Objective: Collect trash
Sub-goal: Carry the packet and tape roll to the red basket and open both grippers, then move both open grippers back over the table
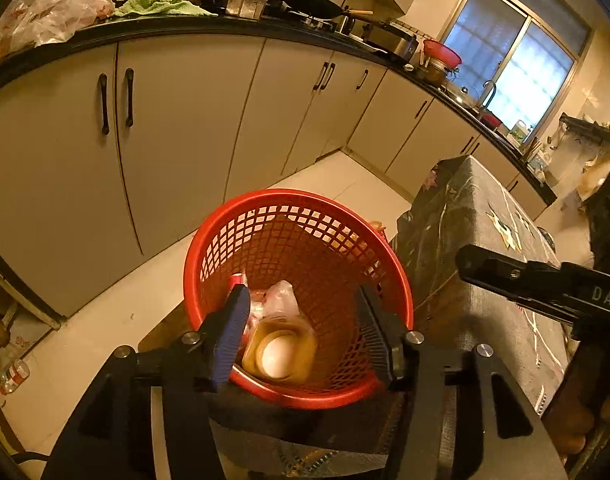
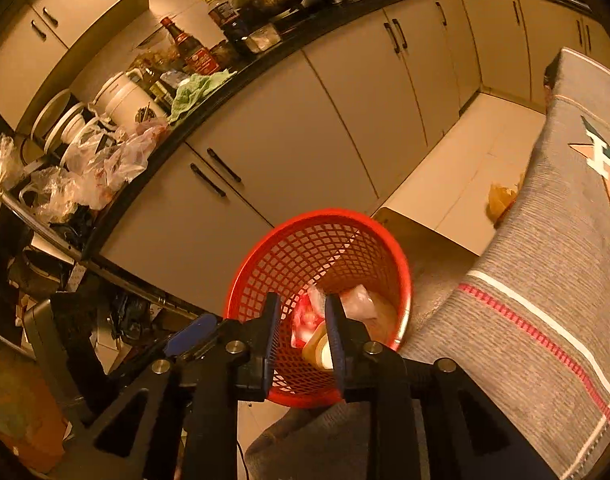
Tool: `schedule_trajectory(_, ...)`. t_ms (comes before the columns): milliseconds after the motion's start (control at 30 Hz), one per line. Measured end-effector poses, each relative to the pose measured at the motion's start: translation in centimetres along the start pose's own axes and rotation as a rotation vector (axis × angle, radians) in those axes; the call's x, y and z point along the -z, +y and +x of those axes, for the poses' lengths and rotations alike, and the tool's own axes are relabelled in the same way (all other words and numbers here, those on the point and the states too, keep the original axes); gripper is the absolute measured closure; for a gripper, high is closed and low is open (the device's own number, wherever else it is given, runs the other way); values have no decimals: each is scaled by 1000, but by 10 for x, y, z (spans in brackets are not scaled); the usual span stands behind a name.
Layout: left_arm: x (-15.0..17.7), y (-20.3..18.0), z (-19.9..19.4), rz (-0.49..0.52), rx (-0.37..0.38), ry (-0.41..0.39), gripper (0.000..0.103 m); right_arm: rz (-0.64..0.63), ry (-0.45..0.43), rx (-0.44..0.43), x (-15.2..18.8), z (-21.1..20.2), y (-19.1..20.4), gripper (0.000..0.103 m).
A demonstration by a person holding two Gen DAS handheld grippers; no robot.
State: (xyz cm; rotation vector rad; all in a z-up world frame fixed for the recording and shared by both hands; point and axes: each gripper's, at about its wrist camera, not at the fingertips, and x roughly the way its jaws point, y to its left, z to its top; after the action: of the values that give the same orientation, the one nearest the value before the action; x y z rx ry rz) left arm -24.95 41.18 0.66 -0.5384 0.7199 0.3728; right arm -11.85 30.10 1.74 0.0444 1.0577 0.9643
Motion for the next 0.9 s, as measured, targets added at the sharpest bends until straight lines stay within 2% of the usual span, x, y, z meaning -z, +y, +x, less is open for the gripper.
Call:
schedule_trajectory(533, 14, -25, -42, 31, -85, -45, 45, 38, -118, 37, 34, -80, -31, 72)
schedule_trajectory(700, 18, -54, -52, 76, -78, -57, 41, 73, -161, 54, 53, -116, -51, 71)
schedule_trajectory(833, 24, -86, -57, 130, -55, -56, 38, 109, -209, 89, 72, -154, -76, 63)
schedule_trajectory(900, 28, -103, -57, 159, -38, -50, 38, 130, -233, 112, 83, -175, -91, 62)
